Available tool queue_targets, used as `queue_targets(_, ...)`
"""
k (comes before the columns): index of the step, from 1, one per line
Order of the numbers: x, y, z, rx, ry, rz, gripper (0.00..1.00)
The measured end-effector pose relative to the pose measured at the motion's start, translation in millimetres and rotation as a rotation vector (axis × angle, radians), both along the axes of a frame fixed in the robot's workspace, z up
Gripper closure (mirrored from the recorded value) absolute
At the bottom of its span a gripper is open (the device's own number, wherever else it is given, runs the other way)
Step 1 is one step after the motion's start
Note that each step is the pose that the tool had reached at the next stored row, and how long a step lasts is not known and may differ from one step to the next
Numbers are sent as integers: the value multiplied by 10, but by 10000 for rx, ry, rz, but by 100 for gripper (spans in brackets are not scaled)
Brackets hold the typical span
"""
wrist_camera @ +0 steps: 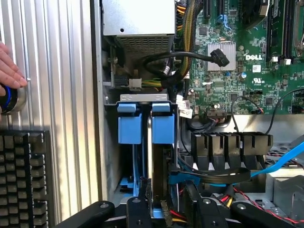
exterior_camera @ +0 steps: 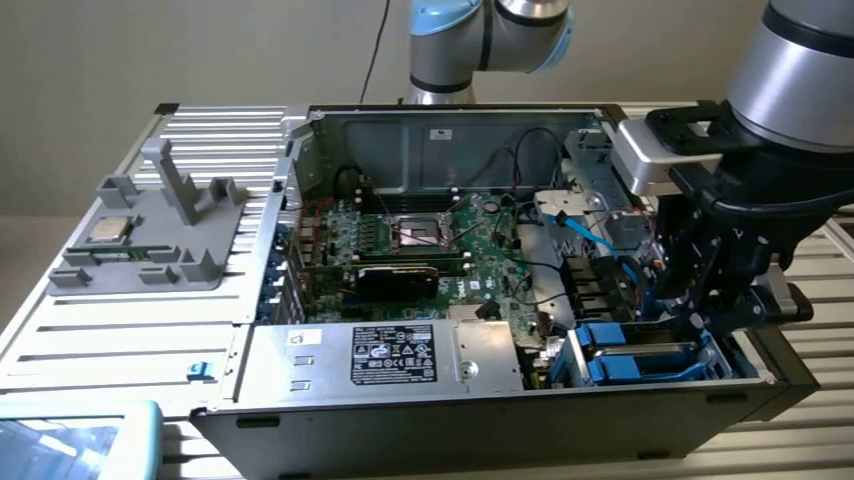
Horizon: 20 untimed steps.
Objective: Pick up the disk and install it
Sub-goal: 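Insert the first disk wire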
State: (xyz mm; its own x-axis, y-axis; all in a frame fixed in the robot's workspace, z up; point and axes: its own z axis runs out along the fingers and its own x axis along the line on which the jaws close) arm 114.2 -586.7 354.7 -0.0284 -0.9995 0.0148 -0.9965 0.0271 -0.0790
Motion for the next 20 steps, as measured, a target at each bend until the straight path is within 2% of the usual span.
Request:
queue_targets(5,1,-48,-6,22,2,118,60)
queue_targets(7,4,-68,-11,49,2,147,60)
queue_targets(13,24,-81,-48,269,14,298,60)
queue_targets(20,43,-88,-98,300,108,691,60)
